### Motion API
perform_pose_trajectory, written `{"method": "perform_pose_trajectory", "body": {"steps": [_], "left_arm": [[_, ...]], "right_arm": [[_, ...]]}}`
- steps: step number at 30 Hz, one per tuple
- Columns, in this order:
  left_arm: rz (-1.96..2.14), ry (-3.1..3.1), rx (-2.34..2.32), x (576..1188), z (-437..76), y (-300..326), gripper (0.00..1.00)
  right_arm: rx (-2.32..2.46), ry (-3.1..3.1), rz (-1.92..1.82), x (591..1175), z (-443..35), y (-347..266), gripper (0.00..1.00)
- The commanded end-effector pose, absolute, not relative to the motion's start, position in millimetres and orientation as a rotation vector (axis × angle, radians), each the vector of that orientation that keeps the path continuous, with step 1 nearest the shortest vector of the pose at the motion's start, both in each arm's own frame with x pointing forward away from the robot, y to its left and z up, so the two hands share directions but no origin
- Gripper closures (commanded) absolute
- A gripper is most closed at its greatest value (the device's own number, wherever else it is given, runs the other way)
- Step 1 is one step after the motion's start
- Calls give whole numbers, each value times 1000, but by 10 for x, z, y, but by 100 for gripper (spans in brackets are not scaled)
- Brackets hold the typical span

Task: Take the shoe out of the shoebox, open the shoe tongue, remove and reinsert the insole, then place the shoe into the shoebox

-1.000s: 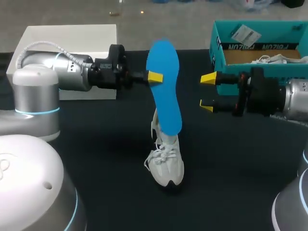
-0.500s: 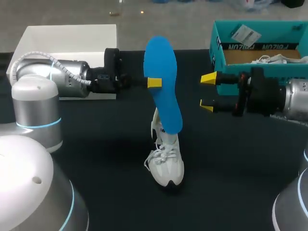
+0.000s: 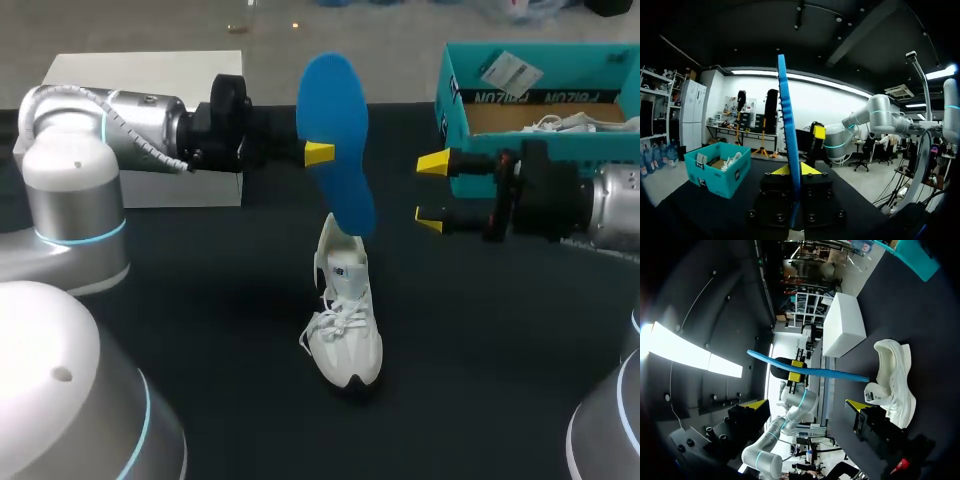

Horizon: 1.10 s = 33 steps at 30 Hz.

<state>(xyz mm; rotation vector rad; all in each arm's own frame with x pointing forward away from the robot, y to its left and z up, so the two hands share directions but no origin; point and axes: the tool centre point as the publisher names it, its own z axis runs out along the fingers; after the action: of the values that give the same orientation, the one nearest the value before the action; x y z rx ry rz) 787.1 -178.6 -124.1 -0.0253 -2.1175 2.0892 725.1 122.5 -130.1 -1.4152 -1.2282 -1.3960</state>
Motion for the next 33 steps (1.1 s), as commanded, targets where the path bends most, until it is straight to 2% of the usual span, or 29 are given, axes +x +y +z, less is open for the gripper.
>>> {"method": "perform_pose_trajectory", "body": {"steps": [1,6,9,14,17,18,33], "left_arm": [[2270,-2251,-434,7860,-1252,-1783,100],[2270,-2251,-434,7860,-1252,-1783,100],[2241,-2496,-930,7976,-1343,-1744,100],[2290,-2482,-1641,8082,-1441,-1704,100],[2332,-2528,-1883,8131,-1450,-1727,100],[2439,-2515,-1843,8140,-1418,-1744,100],[2439,-2515,-1843,8140,-1418,-1744,100]], "right_arm": [[-1420,-1227,-1397,7244,-1304,1242,0],[-1420,-1227,-1397,7244,-1304,1242,0],[-1420,-1227,-1397,7244,-1304,1242,0],[-1420,-1227,-1397,7244,-1304,1242,0],[-1420,-1227,-1397,7244,-1304,1242,0],[-1420,-1227,-1397,7244,-1304,1242,0],[-1420,-1227,-1397,7244,-1304,1242,0]]}}
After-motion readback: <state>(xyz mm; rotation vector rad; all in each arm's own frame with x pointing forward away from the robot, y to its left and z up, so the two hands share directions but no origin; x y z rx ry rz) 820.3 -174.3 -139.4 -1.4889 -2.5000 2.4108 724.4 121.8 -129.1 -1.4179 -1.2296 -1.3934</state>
